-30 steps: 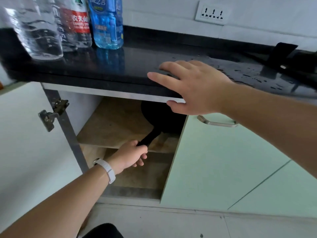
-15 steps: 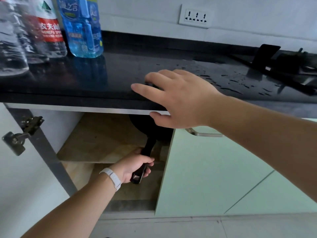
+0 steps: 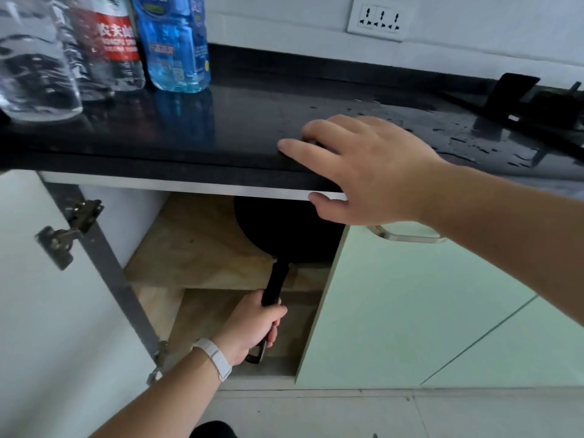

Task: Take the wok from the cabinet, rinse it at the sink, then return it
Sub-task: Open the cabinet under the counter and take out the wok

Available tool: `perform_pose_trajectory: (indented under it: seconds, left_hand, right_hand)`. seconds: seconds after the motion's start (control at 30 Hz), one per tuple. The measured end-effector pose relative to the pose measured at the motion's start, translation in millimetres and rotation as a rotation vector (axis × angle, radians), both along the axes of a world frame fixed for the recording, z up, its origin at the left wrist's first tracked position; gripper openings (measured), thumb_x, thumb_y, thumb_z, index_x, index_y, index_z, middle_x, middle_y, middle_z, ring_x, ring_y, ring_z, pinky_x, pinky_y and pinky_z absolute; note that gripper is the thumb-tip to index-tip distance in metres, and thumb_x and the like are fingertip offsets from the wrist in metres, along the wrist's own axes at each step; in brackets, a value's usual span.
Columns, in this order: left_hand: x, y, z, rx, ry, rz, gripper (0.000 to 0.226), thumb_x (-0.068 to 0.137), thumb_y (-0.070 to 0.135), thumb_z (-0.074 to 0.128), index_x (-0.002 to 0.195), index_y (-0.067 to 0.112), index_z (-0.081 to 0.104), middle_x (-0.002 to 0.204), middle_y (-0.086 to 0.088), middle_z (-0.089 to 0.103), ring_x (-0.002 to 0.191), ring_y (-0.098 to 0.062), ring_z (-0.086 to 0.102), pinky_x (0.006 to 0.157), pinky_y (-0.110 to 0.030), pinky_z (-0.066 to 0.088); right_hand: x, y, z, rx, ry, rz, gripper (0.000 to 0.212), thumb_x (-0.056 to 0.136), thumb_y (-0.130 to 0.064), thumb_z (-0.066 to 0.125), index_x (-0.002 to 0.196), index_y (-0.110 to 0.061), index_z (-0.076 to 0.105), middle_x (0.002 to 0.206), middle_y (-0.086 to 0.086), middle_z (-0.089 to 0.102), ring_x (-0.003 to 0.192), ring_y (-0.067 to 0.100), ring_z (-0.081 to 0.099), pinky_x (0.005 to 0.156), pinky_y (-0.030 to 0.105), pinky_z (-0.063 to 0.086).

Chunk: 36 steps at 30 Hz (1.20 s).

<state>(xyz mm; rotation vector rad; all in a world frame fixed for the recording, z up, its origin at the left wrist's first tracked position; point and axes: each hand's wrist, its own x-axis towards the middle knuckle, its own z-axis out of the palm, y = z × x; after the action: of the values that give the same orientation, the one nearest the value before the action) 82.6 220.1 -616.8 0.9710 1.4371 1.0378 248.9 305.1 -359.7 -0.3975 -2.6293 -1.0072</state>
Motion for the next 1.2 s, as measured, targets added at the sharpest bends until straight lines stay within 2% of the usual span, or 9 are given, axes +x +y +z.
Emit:
perform_pose_trajectory:
  seconds: [0.13,0.43,0.77,0.87,1.0,1.13,1.2]
  left_hand:
    - [-6.9,-24.9,-2.2,0.000,0.014,0.031,0.007,0.089,0.006,0.059,0.088,0.008,0.053,0.062,-0.004,0.052,0.041,-0.018,0.047,0.043,-0.029,0.040]
    - [-27.5,-71.4,10.1,-0.006,0.021,0.036,0.007,0.088,0.004,0.058,0.090,0.005,0.051,0.062,-0.005,0.051,0.043,-0.018,0.047,0.044,-0.030,0.042]
    - [-30.0,-116.4,11.7,0.004,0.136,0.051,0.008,0.088,0.005,0.058,0.090,0.006,0.049,0.059,-0.005,0.051,0.042,-0.018,0.049,0.046,-0.031,0.044]
    - [-30.8,-134.6,13.5,0.001,0.148,0.042,0.009,0.088,0.005,0.057,0.087,0.006,0.048,0.057,-0.003,0.050,0.042,-0.017,0.048,0.047,-0.031,0.044]
    - [-28.8,-162.7,15.7,-0.005,0.164,0.031,0.007,0.089,0.006,0.056,0.088,0.005,0.049,0.056,-0.002,0.049,0.043,-0.017,0.048,0.049,-0.031,0.045]
    - [-28.2,-189.4,17.0,-0.007,0.185,0.076,0.008,0.087,0.006,0.056,0.086,0.006,0.048,0.055,-0.003,0.048,0.041,-0.016,0.047,0.048,-0.030,0.043]
    - [-27.6,-204.5,16.5,-0.022,0.200,0.090,0.009,0.087,0.007,0.057,0.084,0.006,0.048,0.055,-0.004,0.048,0.042,-0.016,0.047,0.048,-0.030,0.043]
  right_hand:
    - [0.9,-3.8,2.7,-0.008,-0.020,-0.055,0.068,0.088,-0.042,0.058,0.147,-0.013,0.038,0.125,0.018,0.057,0.105,0.041,0.059,0.079,0.050,0.054]
    - [-0.9,-11.8,5.5,-0.041,-0.052,-0.156,0.069,0.086,-0.043,0.057,0.146,-0.015,0.038,0.125,0.017,0.056,0.104,0.040,0.058,0.081,0.049,0.054]
    - [-1.8,-27.3,11.7,-0.121,-0.080,-0.297,0.070,0.089,-0.048,0.052,0.149,-0.020,0.032,0.132,0.016,0.051,0.114,0.040,0.053,0.095,0.052,0.048]
    - [-2.2,-35.6,10.5,-0.137,-0.071,-0.321,0.072,0.090,-0.048,0.052,0.152,-0.020,0.028,0.135,0.015,0.050,0.118,0.038,0.052,0.100,0.050,0.045]
    - [4.0,-58.3,-10.3,-0.206,0.048,-0.381,0.075,0.095,-0.047,0.049,0.158,-0.020,0.018,0.153,0.011,0.038,0.139,0.034,0.038,0.115,0.049,0.030]
    - [13.2,-91.3,-36.0,-0.250,0.193,-0.336,0.066,0.095,-0.042,0.053,0.153,-0.017,0.033,0.159,0.014,0.032,0.145,0.035,0.031,0.121,0.046,0.018]
    - [16.7,-112.9,-51.0,-0.298,0.250,-0.334,0.058,0.095,-0.039,0.054,0.147,-0.014,0.044,0.158,0.013,0.034,0.144,0.034,0.033,0.121,0.044,0.018]
